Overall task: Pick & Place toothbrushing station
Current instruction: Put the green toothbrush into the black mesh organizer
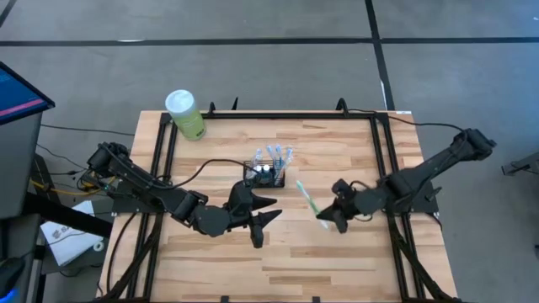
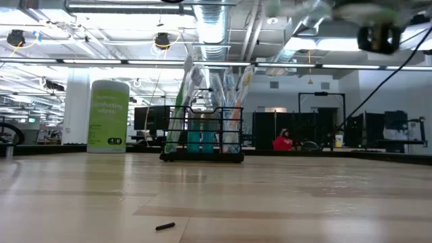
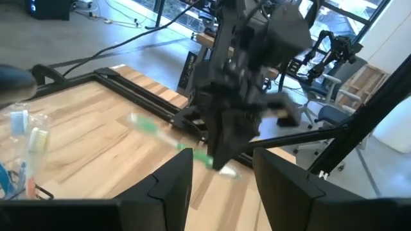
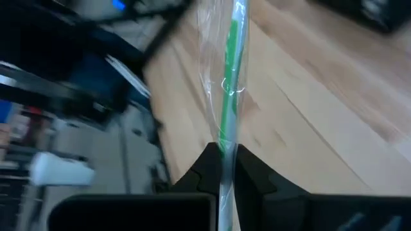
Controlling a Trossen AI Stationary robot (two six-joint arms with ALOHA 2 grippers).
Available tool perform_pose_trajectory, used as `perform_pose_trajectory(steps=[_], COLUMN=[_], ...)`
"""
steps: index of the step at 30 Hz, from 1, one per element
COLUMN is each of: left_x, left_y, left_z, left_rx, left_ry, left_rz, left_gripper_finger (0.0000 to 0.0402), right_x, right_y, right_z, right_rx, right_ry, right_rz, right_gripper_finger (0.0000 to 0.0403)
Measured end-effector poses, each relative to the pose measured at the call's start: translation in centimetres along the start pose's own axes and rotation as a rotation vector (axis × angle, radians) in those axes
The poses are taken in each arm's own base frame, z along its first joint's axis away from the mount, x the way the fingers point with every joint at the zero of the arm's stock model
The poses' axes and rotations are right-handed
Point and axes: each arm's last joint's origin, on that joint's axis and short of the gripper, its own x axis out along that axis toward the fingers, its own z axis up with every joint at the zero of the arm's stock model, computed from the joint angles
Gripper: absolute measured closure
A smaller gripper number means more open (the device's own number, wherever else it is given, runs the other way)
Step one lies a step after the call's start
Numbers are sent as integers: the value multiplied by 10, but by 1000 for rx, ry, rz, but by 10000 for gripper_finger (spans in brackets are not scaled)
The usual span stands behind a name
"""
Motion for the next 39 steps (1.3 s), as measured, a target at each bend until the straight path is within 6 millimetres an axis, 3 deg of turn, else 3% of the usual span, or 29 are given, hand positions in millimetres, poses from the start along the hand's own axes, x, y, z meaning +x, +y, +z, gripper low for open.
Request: perform_pose_trajectory(steps=[11, 22, 31, 39], left_x=[14, 35, 37, 30], left_y=[10, 26, 25, 19], left_z=[6, 24, 34, 40], left_rx=[-118, -215, -220, -163], left_ry=[58, 71, 12, -33], left_rz=[-67, -164, -237, -299], left_gripper_finger=[242, 242, 242, 242], right_x=[-9, -18, -11, -12], right_y=[23, 63, 94, 99], right_z=[39, 65, 72, 75], right_rx=[36, -125, -233, -237], right_ry=[-251, -267, -228, -235], right_rz=[289, 299, 260, 265], right_gripper_finger=[391, 390, 390, 390])
